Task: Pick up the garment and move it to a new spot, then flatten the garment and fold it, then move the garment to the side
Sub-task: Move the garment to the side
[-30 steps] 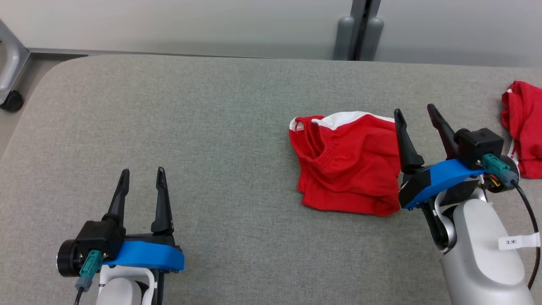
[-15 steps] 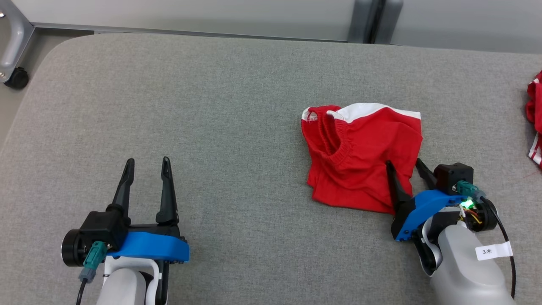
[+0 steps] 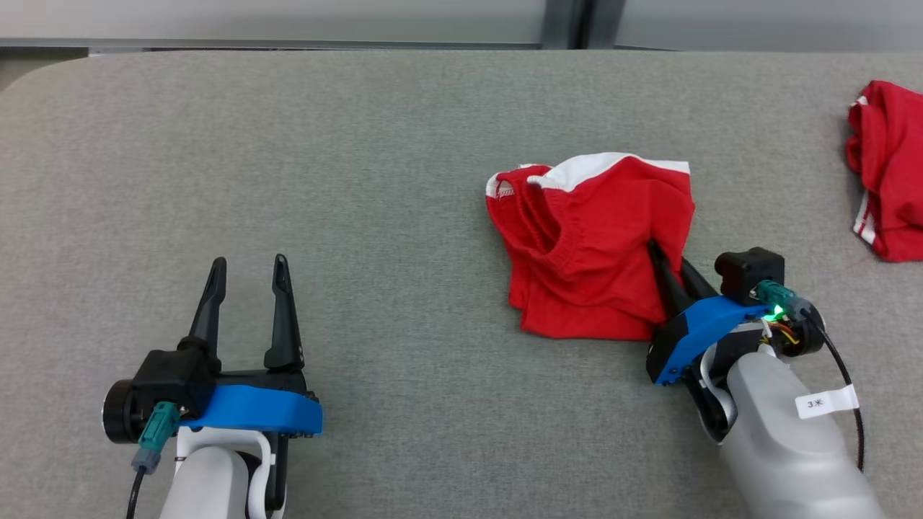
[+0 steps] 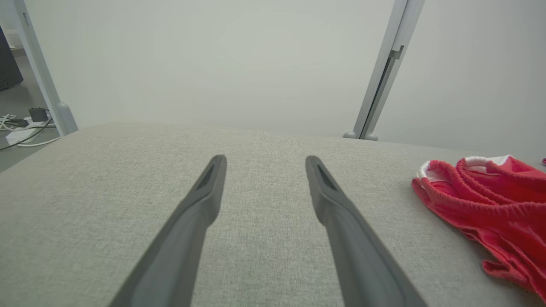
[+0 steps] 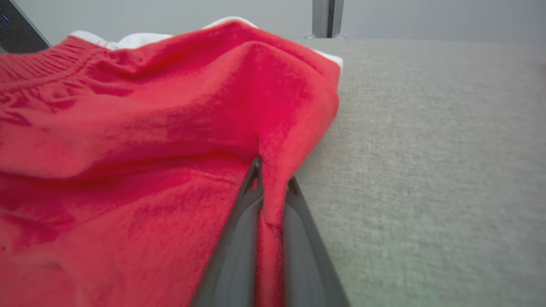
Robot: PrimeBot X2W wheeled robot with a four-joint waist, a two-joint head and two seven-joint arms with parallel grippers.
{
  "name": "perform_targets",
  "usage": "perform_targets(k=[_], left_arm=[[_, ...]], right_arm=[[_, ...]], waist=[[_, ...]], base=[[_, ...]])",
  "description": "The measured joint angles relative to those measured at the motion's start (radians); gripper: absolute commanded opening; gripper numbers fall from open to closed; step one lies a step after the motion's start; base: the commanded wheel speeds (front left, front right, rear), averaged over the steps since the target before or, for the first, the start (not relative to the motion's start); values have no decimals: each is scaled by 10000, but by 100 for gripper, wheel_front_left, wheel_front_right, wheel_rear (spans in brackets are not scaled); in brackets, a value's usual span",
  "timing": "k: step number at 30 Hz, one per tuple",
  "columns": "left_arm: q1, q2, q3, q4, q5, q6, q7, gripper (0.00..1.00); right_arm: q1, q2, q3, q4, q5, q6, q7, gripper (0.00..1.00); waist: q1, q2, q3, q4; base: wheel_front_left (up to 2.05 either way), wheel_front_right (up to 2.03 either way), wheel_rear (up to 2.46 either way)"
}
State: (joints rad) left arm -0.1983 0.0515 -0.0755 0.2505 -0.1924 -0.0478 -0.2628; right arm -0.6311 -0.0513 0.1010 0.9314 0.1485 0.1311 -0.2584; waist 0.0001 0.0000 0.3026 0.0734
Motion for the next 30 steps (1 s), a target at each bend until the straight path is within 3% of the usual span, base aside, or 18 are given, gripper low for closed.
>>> perform_targets(k=[13, 22, 30], left_arm=[[-530, 0, 86, -196, 362, -169, -2, 100], [-955, 2, 31, -198, 462, -313, 0, 100], [-1235, 0, -17, -435, 529, -382, -2, 100]], right_arm=[[531, -1747, -205, -1979, -234, -4, -36, 0], [-411, -2435, 500, -3016, -336, -2, 255, 0], [-1440, -4163, 483, -3532, -255, -4, 961, 0]], waist=[[0, 0, 766, -1579], [0, 0, 1134, -1652], [0, 0, 1741, -1523]], base=[[0, 0, 0], [0, 0, 0], [0, 0, 0]])
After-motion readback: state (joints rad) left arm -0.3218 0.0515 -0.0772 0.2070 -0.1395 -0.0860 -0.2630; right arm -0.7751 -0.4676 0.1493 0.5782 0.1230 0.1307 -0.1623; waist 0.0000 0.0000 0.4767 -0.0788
